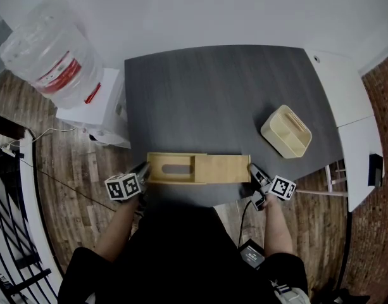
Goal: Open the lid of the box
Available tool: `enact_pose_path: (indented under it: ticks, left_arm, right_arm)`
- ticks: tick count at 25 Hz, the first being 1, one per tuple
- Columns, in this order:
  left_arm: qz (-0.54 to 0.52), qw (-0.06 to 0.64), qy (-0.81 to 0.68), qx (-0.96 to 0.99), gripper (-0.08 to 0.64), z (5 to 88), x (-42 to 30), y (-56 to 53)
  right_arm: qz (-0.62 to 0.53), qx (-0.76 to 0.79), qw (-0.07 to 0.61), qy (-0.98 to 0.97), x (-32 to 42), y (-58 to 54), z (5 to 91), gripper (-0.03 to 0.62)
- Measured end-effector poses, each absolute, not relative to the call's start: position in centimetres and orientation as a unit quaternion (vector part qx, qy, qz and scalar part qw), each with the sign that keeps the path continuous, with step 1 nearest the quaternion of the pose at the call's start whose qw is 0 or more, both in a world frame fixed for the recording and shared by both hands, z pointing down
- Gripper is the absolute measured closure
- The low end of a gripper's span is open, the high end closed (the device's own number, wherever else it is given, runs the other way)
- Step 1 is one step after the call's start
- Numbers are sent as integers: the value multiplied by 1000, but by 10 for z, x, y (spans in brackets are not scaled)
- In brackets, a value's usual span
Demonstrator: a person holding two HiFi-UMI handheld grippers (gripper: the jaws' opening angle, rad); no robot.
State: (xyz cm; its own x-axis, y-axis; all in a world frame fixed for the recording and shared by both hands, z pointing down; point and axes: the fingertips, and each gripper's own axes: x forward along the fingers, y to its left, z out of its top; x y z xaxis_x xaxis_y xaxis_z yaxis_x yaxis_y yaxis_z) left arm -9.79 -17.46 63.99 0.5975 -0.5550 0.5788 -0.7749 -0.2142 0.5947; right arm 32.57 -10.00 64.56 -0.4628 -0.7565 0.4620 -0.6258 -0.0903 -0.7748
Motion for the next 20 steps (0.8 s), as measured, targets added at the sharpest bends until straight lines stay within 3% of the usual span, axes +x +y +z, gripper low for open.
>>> enact_pose_path:
  ticks: [20]
  left_arm:
    - [123,459,-437,764,482,640,-99,-174]
  right_arm:
    - [-527,-538,66,654,347,-95,646,551]
